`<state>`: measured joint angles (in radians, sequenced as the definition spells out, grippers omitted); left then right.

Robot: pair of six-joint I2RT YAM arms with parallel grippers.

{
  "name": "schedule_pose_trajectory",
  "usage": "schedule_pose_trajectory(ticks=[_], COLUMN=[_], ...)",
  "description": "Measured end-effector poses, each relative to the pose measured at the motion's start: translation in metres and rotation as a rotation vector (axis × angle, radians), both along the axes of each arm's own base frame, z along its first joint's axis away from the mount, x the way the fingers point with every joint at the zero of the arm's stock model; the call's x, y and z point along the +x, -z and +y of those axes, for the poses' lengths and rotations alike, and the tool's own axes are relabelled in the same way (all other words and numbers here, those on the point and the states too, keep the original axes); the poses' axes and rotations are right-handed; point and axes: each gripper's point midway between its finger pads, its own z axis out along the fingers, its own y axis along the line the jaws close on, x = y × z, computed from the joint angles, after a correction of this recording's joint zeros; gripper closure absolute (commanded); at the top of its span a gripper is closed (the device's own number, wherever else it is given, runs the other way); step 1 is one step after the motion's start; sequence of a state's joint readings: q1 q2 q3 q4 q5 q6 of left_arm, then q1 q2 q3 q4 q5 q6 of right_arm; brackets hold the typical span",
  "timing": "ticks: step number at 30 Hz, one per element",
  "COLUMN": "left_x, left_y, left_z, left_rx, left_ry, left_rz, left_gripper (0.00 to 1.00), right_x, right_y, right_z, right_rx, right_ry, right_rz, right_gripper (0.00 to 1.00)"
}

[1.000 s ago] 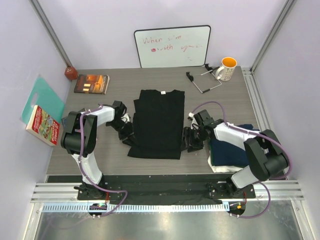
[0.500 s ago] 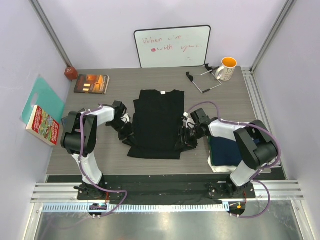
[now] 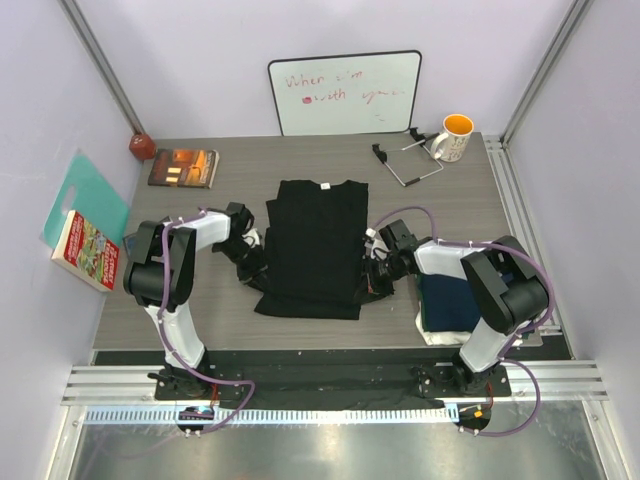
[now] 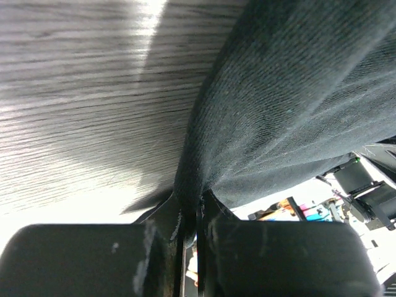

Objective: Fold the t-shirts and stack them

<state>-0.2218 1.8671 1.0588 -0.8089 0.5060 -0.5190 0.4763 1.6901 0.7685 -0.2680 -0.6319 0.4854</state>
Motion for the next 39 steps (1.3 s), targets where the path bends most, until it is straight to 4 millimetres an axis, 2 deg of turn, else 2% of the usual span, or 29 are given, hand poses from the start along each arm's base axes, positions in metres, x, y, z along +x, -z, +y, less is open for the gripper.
schedule_pose_trajectory(ticks=[6, 11, 19, 24, 27, 32, 39], left_x=[0.002, 0.016, 0.072, 0.102, 0.128, 0.176, 0.216], left_y=[-0.003, -0.018, -0.062, -0.071, -0.080, -0.102, -0.117], left_z=[0.002, 0.003, -0.007, -0.009, -0.012, -0.017, -0.021], left_rx=[0.017, 0.038, 0.033, 0.045, 0.044, 0.028, -0.012], left_ry=[0.007, 0.011, 0.007, -0.003, -0.026, -0.102, -0.242], left_rz=[0.000, -0.022, -0.150, -0.178, -0.202, -0.289, -0.358], left_gripper=[1.00, 1.00, 1.00, 0.99, 0.98, 0.95, 0.93], right_x=[0.001, 0.010, 0.054, 0.083, 0.101, 0.140, 0.186], right_y=[-0.003, -0.022, -0.066, -0.087, -0.100, -0.115, -0.124], right_z=[0.000, 0.004, 0.010, 0.002, -0.005, -0.008, -0.008], right_rx=[-0.006, 0.000, 0.034, 0.048, 0.054, 0.068, 0.078], right_ry=[0.001, 0.000, 0.026, 0.077, 0.113, 0.154, 0.196], right_rz=[0.004, -0.017, -0.115, -0.166, -0.194, -0.243, -0.275], right_gripper=[0.99, 0.99, 0.99, 0.99, 0.99, 0.99, 0.99])
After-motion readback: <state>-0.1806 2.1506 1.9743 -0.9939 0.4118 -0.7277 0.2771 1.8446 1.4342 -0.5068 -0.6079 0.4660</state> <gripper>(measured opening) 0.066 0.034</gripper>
